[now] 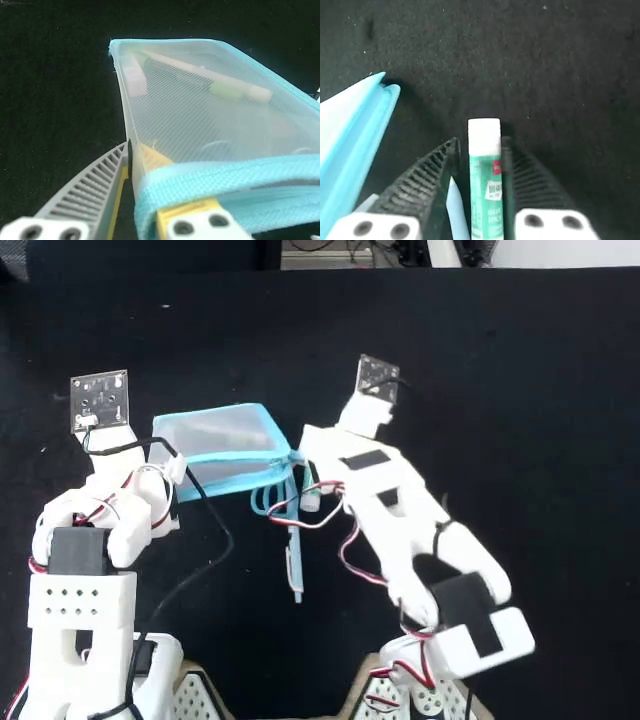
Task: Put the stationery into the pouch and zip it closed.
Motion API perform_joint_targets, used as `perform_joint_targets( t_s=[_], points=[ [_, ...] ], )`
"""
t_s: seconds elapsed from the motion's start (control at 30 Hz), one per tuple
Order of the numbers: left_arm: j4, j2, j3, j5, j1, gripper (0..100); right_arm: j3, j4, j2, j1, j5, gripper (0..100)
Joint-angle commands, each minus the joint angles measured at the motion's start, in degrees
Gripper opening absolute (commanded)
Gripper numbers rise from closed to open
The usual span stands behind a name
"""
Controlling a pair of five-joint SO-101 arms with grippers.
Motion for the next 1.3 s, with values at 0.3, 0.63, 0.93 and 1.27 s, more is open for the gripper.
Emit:
perform_joint_targets(
  t_s=[0.3, 0.63, 0.93, 1.27],
  points=[
    [0.18, -0.44, -0.31, 0.09, -0.40, 3, -11.82, 1.14, 11.65, 0.44, 0.35, 23.7],
    [0.18, -0.44, 0.31, 0.09, -0.48, 3, -26.95, 23.74, 19.82, 0.79, 0.53, 2.9],
    [0.18, -0.44, 0.22, 0.09, -0.57, 3, -41.63, 52.13, 22.90, 10.11, 16.70, 1.1],
    [0.09, -0.44, 0.31, 0.09, -0.57, 3, -30.55, 48.62, 13.41, 23.38, 40.79, 1.1]
  ],
)
